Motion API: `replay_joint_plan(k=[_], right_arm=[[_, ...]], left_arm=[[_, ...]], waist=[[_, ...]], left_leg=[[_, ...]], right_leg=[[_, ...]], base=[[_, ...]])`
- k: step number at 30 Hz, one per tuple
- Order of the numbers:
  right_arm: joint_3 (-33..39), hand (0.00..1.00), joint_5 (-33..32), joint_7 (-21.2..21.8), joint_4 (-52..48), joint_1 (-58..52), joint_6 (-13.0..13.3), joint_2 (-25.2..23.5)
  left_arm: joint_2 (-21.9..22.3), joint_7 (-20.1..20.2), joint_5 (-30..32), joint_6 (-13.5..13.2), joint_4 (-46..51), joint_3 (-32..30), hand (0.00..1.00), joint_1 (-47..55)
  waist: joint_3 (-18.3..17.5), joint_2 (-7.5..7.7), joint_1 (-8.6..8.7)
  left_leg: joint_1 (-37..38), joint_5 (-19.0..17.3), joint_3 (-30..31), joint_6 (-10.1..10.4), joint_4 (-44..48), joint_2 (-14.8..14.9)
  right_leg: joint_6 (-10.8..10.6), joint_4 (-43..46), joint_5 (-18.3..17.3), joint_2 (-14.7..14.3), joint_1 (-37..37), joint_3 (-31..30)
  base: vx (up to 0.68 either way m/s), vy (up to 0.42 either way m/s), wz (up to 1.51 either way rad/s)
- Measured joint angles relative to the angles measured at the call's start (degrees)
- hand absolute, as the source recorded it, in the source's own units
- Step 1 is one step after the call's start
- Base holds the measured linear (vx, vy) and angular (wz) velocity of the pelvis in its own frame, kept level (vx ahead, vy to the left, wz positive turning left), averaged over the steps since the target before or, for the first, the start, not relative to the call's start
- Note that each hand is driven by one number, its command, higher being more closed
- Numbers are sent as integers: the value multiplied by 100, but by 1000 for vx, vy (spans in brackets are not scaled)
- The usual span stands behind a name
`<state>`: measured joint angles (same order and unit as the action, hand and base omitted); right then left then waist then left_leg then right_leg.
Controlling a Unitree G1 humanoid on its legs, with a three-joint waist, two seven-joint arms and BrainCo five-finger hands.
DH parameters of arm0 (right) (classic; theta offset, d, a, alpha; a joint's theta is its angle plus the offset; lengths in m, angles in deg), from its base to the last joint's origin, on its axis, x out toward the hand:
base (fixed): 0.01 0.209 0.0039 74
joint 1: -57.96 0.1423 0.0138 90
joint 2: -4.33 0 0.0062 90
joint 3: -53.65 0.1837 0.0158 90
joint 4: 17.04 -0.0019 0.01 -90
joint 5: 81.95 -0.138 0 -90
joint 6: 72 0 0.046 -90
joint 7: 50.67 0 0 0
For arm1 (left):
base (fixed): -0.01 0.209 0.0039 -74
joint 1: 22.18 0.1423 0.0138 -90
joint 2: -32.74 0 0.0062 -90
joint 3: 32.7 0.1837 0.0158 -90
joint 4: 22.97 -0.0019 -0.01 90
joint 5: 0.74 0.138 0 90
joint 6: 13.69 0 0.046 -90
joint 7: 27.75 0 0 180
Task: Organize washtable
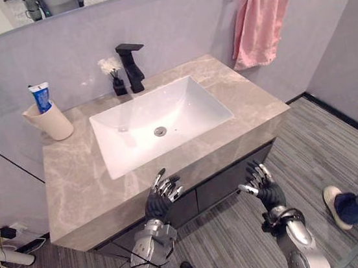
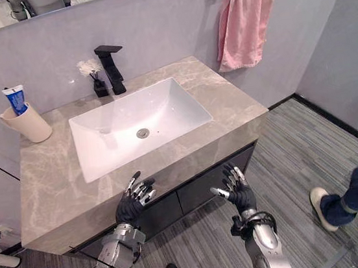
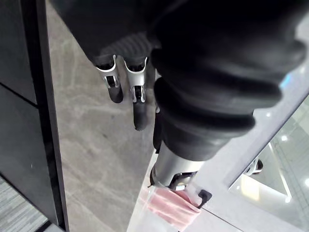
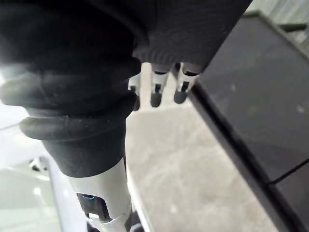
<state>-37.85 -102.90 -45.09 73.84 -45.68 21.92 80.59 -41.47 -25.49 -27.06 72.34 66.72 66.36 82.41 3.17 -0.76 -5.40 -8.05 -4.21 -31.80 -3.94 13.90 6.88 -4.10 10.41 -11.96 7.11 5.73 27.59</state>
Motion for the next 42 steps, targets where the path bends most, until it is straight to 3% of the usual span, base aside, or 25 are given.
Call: replay_joint_plan(k=[2, 4, 6, 7, 8, 9, 10, 12, 14, 15, 19, 26, 28, 29, 30, 31, 32, 33, 34, 36, 37, 38, 39, 40, 42], right_arm=[[-35, 0, -1, -28, 6, 1, 0, -52], [-35, 0, 12, -24, 18, -31, -5, -80], [46, 0, 16, -21, 18, -5, -2, -42], [94, 0, 16, -22, 18, 8, -2, -36], [155, 0, 13, -43, 36, 23, 0, 8], [156, 0, 11, -45, 36, 12, -1, 47], [177, 0, 3, -45, 14, -33, -1, 55], [295, 0, 2, -34, -54, -138, -18, -88], [671, 0, 0, -38, -442, -461, 17, -364], [1077, 0, -69, -45, -644, -672, 33, -575], [1747, 0, -150, -49, -651, -635, 53, -618], [2254, 0, -101, -76, -701, -507, -28, -623], [2324, 0, -101, -79, -877, -657, -76, -651], [2322, 0, -102, -69, -1072, -736, -79, -674], [2327, 0, -105, -70, -1223, -777, -78, -687], [2356, 0, -112, -78, -1321, -793, -78, -691], [2366, 0, -118, -82, -1357, -793, -77, -691], [2356, 0, -136, -81, -1373, -780, -61, -688], [2343, 0, -161, -73, -1337, -726, -59, -674], [2341, 0, -160, -78, -1198, -566, -52, -633], [2295, 0, -156, -85, -910, -276, -36, -581], [2217, 0, -155, -88, -704, -102, -22, -545], [1995, 0, -155, -102, -207, 273, -19, -399], [1533, 0, -150, -152, 424, 739, -51, -117], [1232, 0, -147, -182, 727, 965, -96, 1]], left_arm=[[-17, -3, 17, 42, 0, -33, 0, 3], [-20, -16, 18, 101, 2, -117, 0, 25], [15, -120, 28, 120, 52, -255, 0, 73], [39, -126, 28, 119, 76, -283, 0, 89], [98, -143, 39, 110, 259, -320, 0, 204], [123, -153, 57, 83, 324, -330, 0, 261], [140, -199, 59, 41, 420, -388, 0, 312], [105, -228, 64, 10, 450, -501, 0, 301], [82, -219, 161, -89, 451, -487, 0, 268], [106, -218, 259, -110, 484, -509, 0, 263], [194, -153, 413, -147, 496, -765, 0, 115], [219, -251, 513, -81, 227, -1202, 0, 115], [210, -268, 616, -46, 229, -1199, 0, 93], [156, -272, 689, -7, 229, -1188, 0, 43], [107, -276, 711, 2, 240, -1181, 0, -46], [118, -296, 760, 3, 250, -1182, 0, -177], [138, -317, 802, 3, 254, -1182, 0, -215], [177, -345, 803, 3, 261, -1191, 0, -212], [244, -352, 803, 3, 267, -1199, 0, -152], [316, -355, 800, 3, 317, -1225, 0, -29], [427, -361, 798, 3, 357, -1332, 0, 112], [426, -371, 790, 3, 366, -1361, 0, 168], [437, -394, 751, 3, 375, -1443, 0, 252], [443, -444, 667, 15, 316, -1497, 0, 305], [444, -497, 666, 52, 192, -1482, 0, 305]], waist=[[-3, -2, -35], [14, 22, -33], [35, 5, -28], [27, -34, -28], [-3, -83, 5], [-16, -102, 19], [-74, -168, 177], [-200, 2, 375], [-248, 65, 615], [-249, 108, 760], [-205, 68, 825], [3, 200, 1124], [145, 177, 1135], [214, 132, 1114], [265, 35, 1127], [278, 44, 1102], [280, 39, 1095], [279, 35, 1098], [278, 11, 1082], [275, 4, 1078], [263, -12, 998], [260, -9, 909], [211, 62, 807], [203, -11, 636], [155, -169, 534]], left_leg=[[55, -38, -40, 2, 108, -2], [-84, -61, 576, 61, 602, 1], [-307, -278, 2349, 499, 1278, -195], [-323, -366, 2758, 642, 1401, -220], [-234, -617, 3380, 975, 1482, -288], [-127, -721, 3463, 957, 1376, -294], [187, -996, 3484, 823, 808, -290], [298, -895, 3126, 751, 318, -400], [292, -780, 2958, 637, 52, -512], [351, -768, 2640, 608, 44, -542], [325, -1133, 1777, 394, 537, -394], [379, -2036, 203, 354, 1526, 187], [471, -2193, -313, 359, 1740, 463], [524, -2226, -650, 336, 1791, 633], [544, -2224, -1030, 288, 1769, 812], [571, -2213, -1282, 269, 1760, 901], [596, -2206, -1381, 257, 1757, 939], [673, -2202, -1513, 250, 1732, 970], [831, -2191, -1759, 250, 1616, 963], [999, -2150, -2060, 309, 1457, 875], [1159, -2130, -2417, 346, 1360, 827], [1252, -2116, -2626, 373, 1312, 795], [1387, -2102, -2980, 396, 1291, 749], [1491, -2057, -3162, 473, 1292, 738], [1667, -1957, -3285, 639, 1324, 739]], right_leg=[[11, 83, -37, 42, -21, -136], [17, 311, -92, 141, -91, -356], [14, 696, -141, 213, -383, -1039], [14, 790, -141, 214, -505, -1232], [-19, 963, -124, 152, -820, -1807], [-32, 957, -114, 108, -909, -2021], [-72, 835, 18, -3, -1054, -2414], [-132, 625, 151, 85, -1281, -2773], [-134, 218, 415, 116, -1327, -2981], [-231, -34, 698, 113, -1324, -3347], [-393, -619, 1265, -24, -1348, -4264], [-367, -835, 1651, -543, -1695, -5813], [-460, -905, 2172, -810, -1814, -5926], [-306, -1087, 2611, -945, -1861, -5889], [-169, -1130, 2844, -1041, -1997, -5564], [-120, -635, 2566, -1003, -2188, -4619], [-12, -335, 2321, -938, -2222, -4196], [84, 127, 1845, -809, -2212, -3645], [311, 1019, 988, -531, -2202, -2763], [370, 1791, 415, -135, -2120, -1875], [475, 2180, 93, 275, -1972, -955], [586, 2312, -22, 512, -1866, -429], [635, 2382, -118, 873, -1686, 622], [677, 2364, -102, 1035, -1630, 1733], [709, 2196, -93, 970, -1481, 2238]], base=[[-35, 81, -14], [-17, 72, -54], [-55, 178, -131], [-73, 297, -197], [-48, 234, -178], [-50, 326, -216], [-38, 251, -127], [-47, 197, -113], [-25, 180, -81], [4, 176, -78], [20, 183, -128], [-42, 145, -136], [-12, 117, -143], [-37, 112, -162], [-3, 138, -165], [28, 114, -118], [72, 84, -85], [99, 55, -81], [93, 35, -77], [71, 13, -88], [64, -4, -120], [78, -38, -167], [63, -121, -213], [72, -156, -200], [130, -158, -162]])
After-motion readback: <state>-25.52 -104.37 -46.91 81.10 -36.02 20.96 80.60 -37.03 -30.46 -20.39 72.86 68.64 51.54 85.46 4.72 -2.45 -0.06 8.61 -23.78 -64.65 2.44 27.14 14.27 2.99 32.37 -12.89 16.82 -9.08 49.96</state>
